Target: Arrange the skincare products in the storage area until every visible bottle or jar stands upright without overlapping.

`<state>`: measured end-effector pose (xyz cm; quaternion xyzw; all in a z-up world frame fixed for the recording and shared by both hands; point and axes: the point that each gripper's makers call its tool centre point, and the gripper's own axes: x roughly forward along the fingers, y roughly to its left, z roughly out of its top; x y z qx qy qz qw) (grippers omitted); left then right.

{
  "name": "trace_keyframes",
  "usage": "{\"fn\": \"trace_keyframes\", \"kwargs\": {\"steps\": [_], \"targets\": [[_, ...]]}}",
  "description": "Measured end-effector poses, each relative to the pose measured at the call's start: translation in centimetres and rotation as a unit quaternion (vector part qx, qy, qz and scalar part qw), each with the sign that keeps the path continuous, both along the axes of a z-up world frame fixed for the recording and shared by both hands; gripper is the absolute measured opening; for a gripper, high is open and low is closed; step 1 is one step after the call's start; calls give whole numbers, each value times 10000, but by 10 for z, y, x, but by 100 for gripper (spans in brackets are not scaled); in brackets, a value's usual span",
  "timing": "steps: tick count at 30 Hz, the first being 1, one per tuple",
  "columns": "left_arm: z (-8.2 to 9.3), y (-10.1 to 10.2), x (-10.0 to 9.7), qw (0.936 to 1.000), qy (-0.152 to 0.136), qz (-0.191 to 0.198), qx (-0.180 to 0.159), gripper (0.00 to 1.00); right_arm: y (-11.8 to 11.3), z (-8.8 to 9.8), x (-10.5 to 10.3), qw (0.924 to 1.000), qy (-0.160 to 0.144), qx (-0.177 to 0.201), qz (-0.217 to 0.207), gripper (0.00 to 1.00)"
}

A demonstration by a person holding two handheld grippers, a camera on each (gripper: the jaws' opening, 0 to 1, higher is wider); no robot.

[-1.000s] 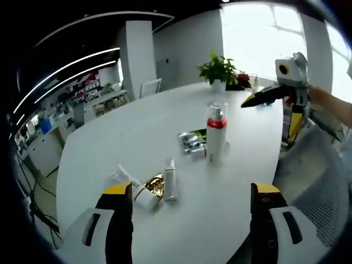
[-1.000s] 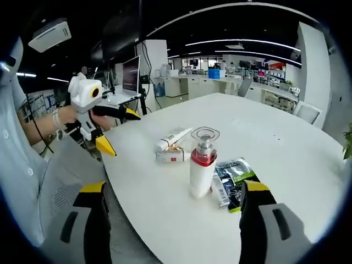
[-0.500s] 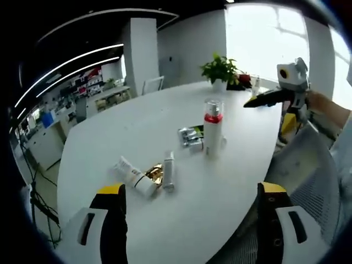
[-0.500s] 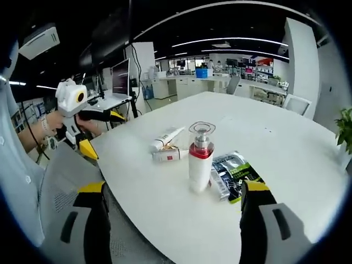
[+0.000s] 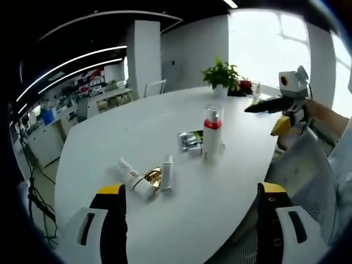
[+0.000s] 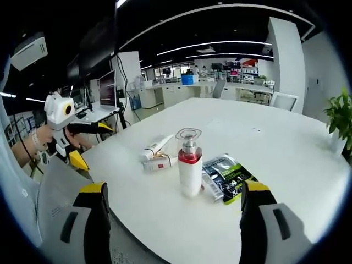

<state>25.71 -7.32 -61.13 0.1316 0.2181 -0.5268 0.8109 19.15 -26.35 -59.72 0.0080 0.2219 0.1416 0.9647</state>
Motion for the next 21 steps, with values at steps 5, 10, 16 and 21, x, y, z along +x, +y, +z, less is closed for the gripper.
{"fn": "trace_keyframes", "kwargs": {"steps": [5, 10, 16, 21], "targets": [[-1, 0, 0, 9998, 132, 93, -118, 97, -6, 0, 1, 9996, -53, -266, -93, 100], [-4, 0, 1, 9998, 167, 101, -91, 97, -7, 1, 2, 9998, -72, -43, -202, 100], [-11, 1, 7, 9996, 188, 187, -13, 96, -2, 2, 3, 9998, -143, -61, -135, 100], [-18, 2, 15, 9991, 227, 316, 160, 94, -2, -2, 2, 9998, -66, -133, -166, 100]]}}
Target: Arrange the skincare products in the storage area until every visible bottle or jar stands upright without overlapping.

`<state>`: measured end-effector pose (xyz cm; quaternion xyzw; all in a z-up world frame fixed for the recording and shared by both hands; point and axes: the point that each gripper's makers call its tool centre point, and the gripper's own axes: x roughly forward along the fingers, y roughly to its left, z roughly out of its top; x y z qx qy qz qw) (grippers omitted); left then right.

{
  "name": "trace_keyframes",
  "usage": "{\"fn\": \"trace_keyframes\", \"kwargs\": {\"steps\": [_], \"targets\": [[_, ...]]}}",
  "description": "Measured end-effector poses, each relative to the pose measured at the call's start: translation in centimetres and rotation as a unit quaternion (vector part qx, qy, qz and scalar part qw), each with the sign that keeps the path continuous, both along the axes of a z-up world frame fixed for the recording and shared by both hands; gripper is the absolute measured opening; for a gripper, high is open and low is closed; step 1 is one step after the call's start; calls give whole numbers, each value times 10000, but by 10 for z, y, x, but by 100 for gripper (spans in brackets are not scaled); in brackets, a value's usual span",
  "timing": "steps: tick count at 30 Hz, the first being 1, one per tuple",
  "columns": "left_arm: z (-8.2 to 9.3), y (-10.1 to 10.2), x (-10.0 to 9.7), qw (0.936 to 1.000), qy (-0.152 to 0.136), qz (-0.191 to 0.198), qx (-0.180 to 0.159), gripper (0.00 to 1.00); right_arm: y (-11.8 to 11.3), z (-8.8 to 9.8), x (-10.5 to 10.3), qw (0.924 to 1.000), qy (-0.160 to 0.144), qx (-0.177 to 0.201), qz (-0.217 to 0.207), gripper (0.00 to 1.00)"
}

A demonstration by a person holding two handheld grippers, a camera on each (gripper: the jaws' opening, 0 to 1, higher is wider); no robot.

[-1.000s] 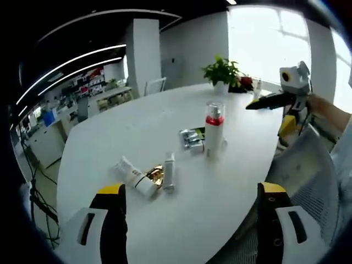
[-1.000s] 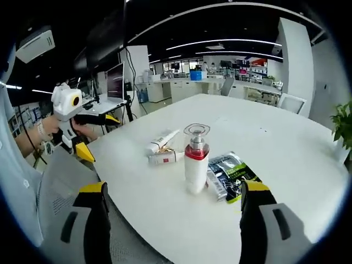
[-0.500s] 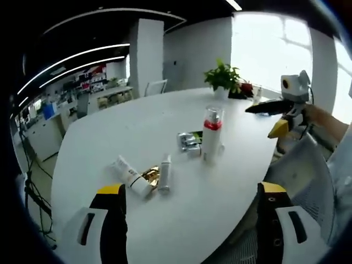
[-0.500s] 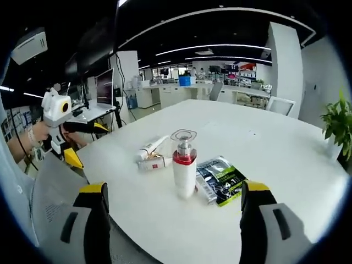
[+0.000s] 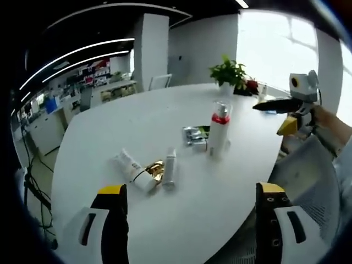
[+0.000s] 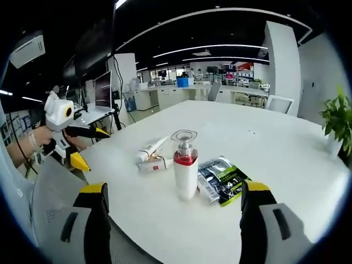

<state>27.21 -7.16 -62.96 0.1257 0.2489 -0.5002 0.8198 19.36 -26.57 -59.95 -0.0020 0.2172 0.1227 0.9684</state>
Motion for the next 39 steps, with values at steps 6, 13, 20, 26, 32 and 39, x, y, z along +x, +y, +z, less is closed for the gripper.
{"fn": "trace_keyframes", "kwargs": {"steps": [6, 13, 20, 26, 32, 39], "targets": [[-7, -2, 11, 9998, 45, 129, 151, 92, 2, -5, -2, 10000, 43, -66, 18, 100], [-11, -8, 32, 9992, -110, 185, 329, 80, 3, -7, -3, 10000, 43, -72, 7, 100], [-16, -22, 41, 9994, 74, 4, 323, 72, 2, -16, -3, 9998, 185, -57, 18, 100], [-28, -30, 59, 9987, 321, 123, 367, 70, 1, -19, -3, 9997, 238, -17, 16, 100], [-39, -31, 85, 9967, 405, 524, 461, 68, -1, -22, -3, 9995, 311, -26, 35, 99], [-44, -38, 118, 9944, 575, 826, 312, 59, -1, -23, -4, 9993, 374, -26, 85, 97]]}}
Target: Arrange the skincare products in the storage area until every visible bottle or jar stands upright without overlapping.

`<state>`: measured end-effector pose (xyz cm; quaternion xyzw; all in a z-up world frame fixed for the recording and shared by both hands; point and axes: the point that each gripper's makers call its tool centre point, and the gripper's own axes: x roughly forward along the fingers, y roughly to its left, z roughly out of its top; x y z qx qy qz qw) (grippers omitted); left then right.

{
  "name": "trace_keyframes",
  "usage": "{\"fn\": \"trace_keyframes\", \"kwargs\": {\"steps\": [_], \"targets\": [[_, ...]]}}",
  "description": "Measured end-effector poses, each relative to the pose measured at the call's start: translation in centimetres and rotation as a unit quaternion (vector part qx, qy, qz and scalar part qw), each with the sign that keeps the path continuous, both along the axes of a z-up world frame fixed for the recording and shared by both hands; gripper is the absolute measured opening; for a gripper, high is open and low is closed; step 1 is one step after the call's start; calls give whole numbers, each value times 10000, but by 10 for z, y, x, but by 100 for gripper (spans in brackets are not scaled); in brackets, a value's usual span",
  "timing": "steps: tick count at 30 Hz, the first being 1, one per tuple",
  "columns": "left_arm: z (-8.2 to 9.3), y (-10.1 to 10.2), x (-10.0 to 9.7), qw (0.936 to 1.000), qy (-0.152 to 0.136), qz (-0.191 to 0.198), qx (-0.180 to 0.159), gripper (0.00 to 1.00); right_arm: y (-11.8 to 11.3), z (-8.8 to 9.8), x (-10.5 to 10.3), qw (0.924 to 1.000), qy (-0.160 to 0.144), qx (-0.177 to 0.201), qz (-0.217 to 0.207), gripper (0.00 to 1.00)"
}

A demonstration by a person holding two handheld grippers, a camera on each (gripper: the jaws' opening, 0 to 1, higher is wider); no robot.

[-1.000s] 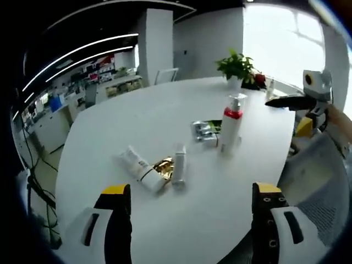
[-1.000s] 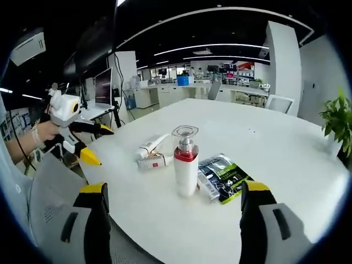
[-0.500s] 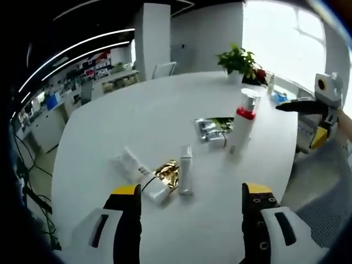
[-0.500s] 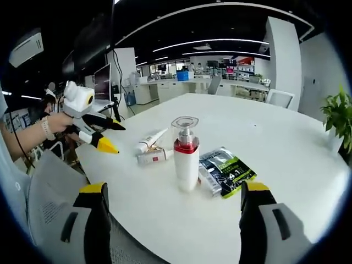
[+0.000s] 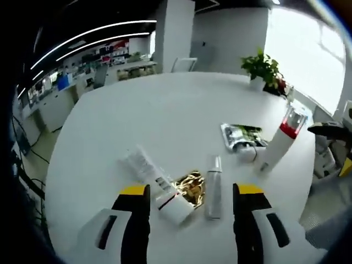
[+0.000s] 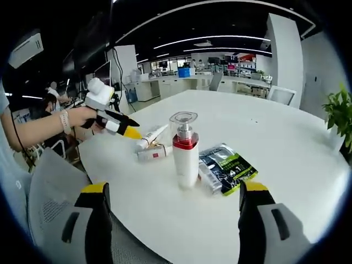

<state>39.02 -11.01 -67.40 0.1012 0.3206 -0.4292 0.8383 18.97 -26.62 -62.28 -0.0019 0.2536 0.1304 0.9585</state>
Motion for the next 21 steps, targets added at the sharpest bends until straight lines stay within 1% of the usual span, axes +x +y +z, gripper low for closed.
{"fn": "trace_keyframes", "kwargs": {"steps": [1, 3, 5, 7, 9, 12, 15, 18, 21], "targets": [[-1, 1, 5, 9999, -19, 81, 71, 59, 0, 1, 0, 10000, -6, -1, -5, 97], [-3, 0, 12, 9998, -61, 125, 145, 59, -1, 1, 1, 10000, -18, 8, -19, 97], [-6, 0, 17, 9996, -111, 194, 197, 58, -2, -1, 1, 10000, 1, 17, -17, 96], [-11, 1, 22, 9989, -207, 225, 344, 55, -2, -3, 1, 10000, 60, 22, -24, 96], [-16, 0, 24, 9987, -168, 232, 416, 56, -1, -3, 1, 10000, 56, 16, -8, 96], [-28, 1, 29, 9977, 75, 427, 514, 55, 0, -2, 3, 10000, 53, 21, -4, 96], [-37, 2, 35, 9960, 99, 598, 657, 54, 0, -3, 4, 10000, 79, 6, -4, 95], [-41, 2, 42, 9947, 80, 703, 753, 57, -1, -4, 4, 10000, 91, -18, -13, 95], [-45, 2, 48, 9934, 38, 775, 846, 54, -3, -5, 4, 9999, 108, -5, -45, 95]]}}
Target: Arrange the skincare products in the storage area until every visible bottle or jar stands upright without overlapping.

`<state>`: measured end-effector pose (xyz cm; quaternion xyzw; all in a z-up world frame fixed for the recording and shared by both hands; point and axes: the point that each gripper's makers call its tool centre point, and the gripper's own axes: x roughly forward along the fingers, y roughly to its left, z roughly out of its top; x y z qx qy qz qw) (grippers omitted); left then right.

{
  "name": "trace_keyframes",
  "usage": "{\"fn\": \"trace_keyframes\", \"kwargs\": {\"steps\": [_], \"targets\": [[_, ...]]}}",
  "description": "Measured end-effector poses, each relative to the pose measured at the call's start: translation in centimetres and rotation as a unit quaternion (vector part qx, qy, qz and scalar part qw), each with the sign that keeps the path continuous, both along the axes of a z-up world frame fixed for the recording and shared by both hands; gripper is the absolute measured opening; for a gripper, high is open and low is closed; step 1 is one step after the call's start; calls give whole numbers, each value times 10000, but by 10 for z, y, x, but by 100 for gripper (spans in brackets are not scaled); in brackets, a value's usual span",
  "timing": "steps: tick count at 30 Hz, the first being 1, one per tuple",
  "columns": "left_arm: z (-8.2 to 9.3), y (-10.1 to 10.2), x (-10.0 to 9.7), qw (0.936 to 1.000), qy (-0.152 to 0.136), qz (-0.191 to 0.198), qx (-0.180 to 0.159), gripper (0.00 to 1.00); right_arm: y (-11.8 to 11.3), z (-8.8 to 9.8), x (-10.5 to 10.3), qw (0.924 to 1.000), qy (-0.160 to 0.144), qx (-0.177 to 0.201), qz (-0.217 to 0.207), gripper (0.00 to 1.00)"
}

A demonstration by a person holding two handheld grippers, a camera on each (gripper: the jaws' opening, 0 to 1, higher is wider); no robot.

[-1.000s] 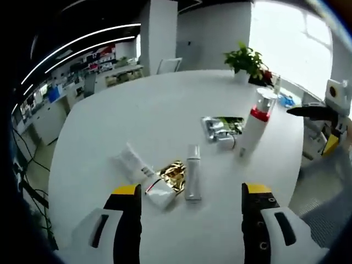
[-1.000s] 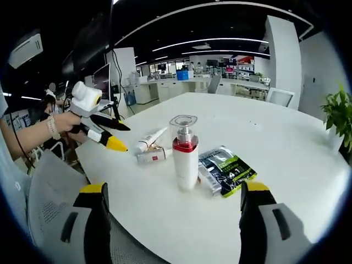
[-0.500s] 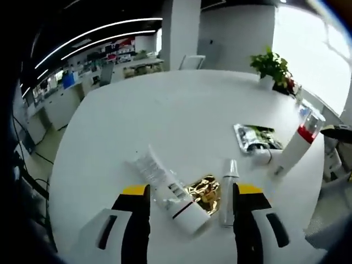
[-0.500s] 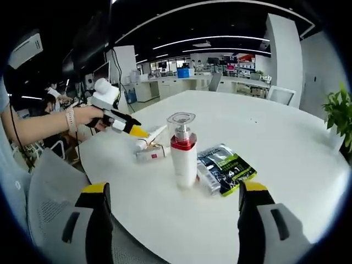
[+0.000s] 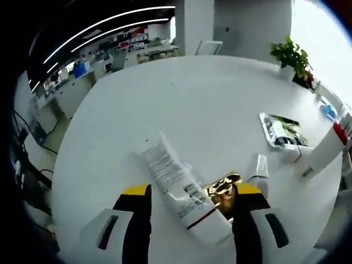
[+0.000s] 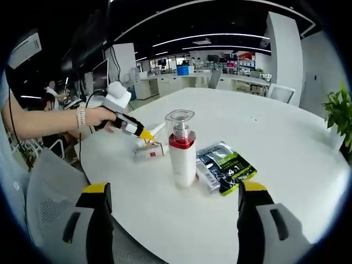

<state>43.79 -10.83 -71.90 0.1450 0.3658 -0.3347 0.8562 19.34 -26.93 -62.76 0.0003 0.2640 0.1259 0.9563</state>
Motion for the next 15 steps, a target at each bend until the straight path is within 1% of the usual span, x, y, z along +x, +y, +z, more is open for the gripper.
{"fn": "trace_keyframes", "kwargs": {"steps": [2, 5, 8, 10, 15], "targets": [[-1, 0, 3, 10000, -19, 63, 33, 54, -1, -2, -1, 10000, 30, -9, -16, 95], [-3, -2, 4, 10000, 35, 50, 19, 50, -4, -4, -2, 10000, 64, -31, -59, 95], [-8, -3, 5, 9999, 12, 16, 114, 53, -6, -5, -2, 9999, 74, -25, -83, 95], [-10, -2, 8, 9998, -16, 57, 177, 52, -7, -5, -2, 9999, 76, -11, -96, 95], [-18, -1, 11, 9996, 42, 139, 225, 53, -8, -7, -3, 9999, 92, -21, -135, 94]]}}
